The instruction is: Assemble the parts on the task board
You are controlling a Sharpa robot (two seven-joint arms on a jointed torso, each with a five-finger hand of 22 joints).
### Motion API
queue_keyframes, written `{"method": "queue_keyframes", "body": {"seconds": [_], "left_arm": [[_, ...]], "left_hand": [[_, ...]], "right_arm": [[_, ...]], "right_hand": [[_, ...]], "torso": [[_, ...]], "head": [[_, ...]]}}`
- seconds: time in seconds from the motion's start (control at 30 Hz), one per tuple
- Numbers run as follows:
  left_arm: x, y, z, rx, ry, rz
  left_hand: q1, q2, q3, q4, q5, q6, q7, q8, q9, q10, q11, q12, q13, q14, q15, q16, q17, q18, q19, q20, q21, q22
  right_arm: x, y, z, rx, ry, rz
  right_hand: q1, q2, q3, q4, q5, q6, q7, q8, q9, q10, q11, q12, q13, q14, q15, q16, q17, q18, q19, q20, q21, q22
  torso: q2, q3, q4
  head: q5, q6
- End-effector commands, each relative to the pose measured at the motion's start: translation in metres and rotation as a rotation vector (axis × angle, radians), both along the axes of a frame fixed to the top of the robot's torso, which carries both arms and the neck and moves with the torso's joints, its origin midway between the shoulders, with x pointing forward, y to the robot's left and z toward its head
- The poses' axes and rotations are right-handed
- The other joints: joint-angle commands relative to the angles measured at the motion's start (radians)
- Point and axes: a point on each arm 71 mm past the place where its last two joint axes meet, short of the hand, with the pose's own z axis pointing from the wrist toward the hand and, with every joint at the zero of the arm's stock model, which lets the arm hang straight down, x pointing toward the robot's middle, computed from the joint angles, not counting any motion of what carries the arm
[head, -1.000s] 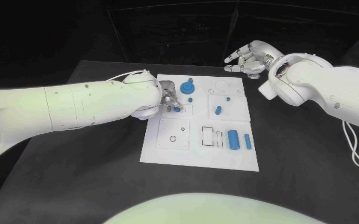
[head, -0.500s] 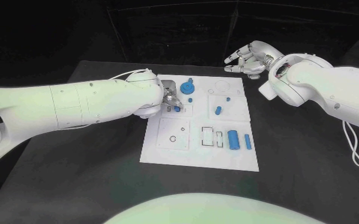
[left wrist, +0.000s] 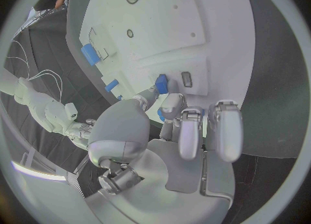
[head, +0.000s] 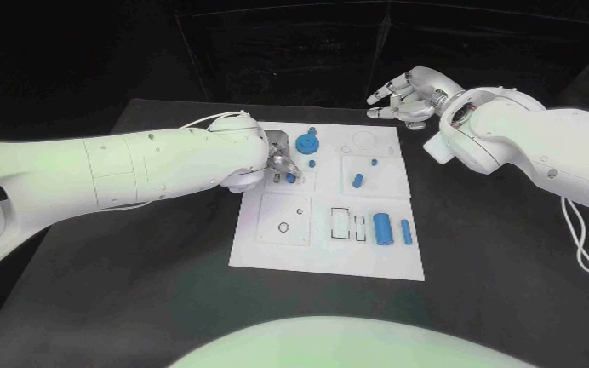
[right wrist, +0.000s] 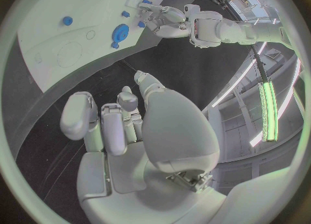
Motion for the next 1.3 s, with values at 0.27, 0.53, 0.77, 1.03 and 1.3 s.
{"method": "queue_keyframes", "body": {"seconds": [0.27,0.53,0.77,1.03,1.3], "left_arm": [[-0.001,0.001,-0.003,0.014,0.022,0.004],[0.0,0.003,-0.004,0.017,0.022,0.009],[0.001,0.006,-0.003,0.01,0.009,0.023],[0.0,0.007,0.003,-0.03,-0.018,0.049],[0.006,0.009,0.021,-0.072,-0.044,0.068]], "left_hand": [[-0.037,-0.015,-0.071,0.025,0.005,0.009,0.001,0.013,0.011,0.004,0.0,0.006,0.0,0.103,-0.008,0.003,0.263,-0.005,0.029,-0.011,-0.006,0.085],[-0.068,-0.026,-0.158,0.064,0.005,0.015,0.0,0.024,0.02,0.008,-0.001,0.015,0.005,0.103,-0.009,0.003,0.263,-0.007,0.033,-0.012,-0.001,0.093],[-0.095,-0.028,-0.26,0.118,0.004,0.014,-0.005,0.031,0.027,0.012,-0.005,0.023,0.01,0.103,-0.012,0.003,0.263,-0.008,0.037,-0.015,0.003,0.1],[-0.116,-0.03,-0.341,0.174,0.002,0.016,-0.01,0.037,0.033,0.018,-0.01,0.032,0.018,0.103,-0.018,0.003,0.263,-0.01,0.04,-0.021,0.007,0.107],[-0.086,-0.023,-0.378,0.189,0.003,0.013,-0.011,0.037,0.036,0.018,-0.011,0.032,0.018,0.103,-0.019,0.003,0.263,-0.01,0.039,-0.024,0.005,0.106]], "right_arm": [[0.0,0.003,0.001,-0.004,0.0,0.014],[0.0,0.003,0.001,-0.004,0.001,0.014],[0.0,0.003,0.001,-0.005,0.002,0.013],[0.001,0.003,0.0,-0.007,0.006,0.016],[0.002,0.003,-0.001,-0.009,0.008,0.014]], "right_hand": [[-0.007,0.003,0.001,0.005,0.005,0.0,0.004,0.003,-0.001,-0.003,0.0,-0.003,-0.002,0.046,-0.004,-0.007,0.021,0.008,-0.008,-0.001,-0.005,-0.003],[-0.012,0.003,-0.001,0.01,-0.005,-0.003,0.005,0.003,-0.001,-0.003,0.001,-0.002,-0.002,0.046,-0.003,-0.008,0.021,0.008,-0.008,0.0,-0.006,-0.003],[-0.014,0.003,-0.002,0.012,-0.009,-0.003,0.005,0.003,-0.001,-0.003,0.001,-0.002,-0.003,0.046,-0.003,-0.007,0.022,0.008,-0.009,0.0,-0.007,-0.005],[-0.015,0.003,-0.003,0.012,-0.01,-0.003,0.005,0.003,-0.001,-0.004,0.001,-0.003,-0.004,0.046,-0.003,-0.008,0.022,0.009,-0.01,0.0,-0.008,-0.007],[-0.015,0.003,-0.003,0.013,-0.01,-0.003,0.005,0.003,-0.001,-0.005,0.001,-0.003,-0.005,0.046,-0.003,-0.008,0.021,0.009,-0.01,0.0,-0.009,-0.008]], "torso": [[0.0,-0.0002,0.0007],[0.0,-0.0001,0.0007],[0.0,-0.0012,0.0009],[0.0,-0.0006,0.0003],[-0.001,0.0003,0.0006]], "head": [[0.001,-0.001],[0.001,-0.002],[0.003,0.001],[0.002,0.004],[0.001,0.008]]}}
